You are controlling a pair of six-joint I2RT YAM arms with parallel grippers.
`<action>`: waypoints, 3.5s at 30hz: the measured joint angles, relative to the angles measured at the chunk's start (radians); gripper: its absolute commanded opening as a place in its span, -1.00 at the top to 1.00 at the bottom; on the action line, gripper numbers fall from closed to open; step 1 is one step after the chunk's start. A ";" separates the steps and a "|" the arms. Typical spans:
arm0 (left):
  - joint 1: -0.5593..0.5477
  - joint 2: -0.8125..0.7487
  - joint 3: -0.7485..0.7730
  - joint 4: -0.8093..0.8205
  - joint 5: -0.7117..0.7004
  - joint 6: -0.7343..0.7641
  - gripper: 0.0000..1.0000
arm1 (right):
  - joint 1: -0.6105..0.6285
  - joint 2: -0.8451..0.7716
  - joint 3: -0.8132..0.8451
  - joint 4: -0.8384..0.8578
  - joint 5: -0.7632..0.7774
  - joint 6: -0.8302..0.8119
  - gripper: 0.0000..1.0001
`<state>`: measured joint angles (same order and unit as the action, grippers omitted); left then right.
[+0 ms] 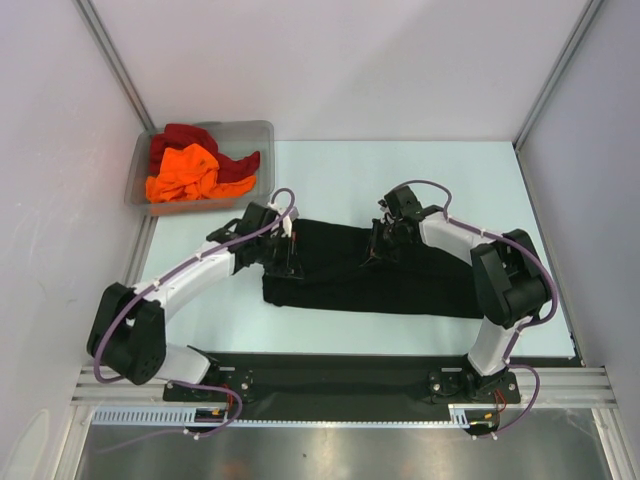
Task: Fold and stack the t-shirts
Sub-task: Fold the tshirt
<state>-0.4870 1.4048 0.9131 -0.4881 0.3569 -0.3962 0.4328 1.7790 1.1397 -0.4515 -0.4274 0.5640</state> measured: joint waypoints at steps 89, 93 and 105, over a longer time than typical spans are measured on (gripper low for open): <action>0.084 0.722 0.854 -0.151 0.066 0.012 0.93 | -0.140 0.115 -0.044 0.111 -0.161 0.023 0.93; 0.084 0.765 0.898 -0.174 0.043 0.012 0.92 | -0.148 0.115 -0.045 0.114 -0.161 0.022 0.88; 0.076 0.777 1.001 -0.340 -0.218 0.071 -0.07 | -0.167 0.063 0.074 -0.118 -0.030 -0.102 -0.37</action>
<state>-0.4110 2.1822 1.9137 -0.8280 0.1390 -0.3252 0.2657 1.8416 1.2137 -0.5694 -0.4572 0.4618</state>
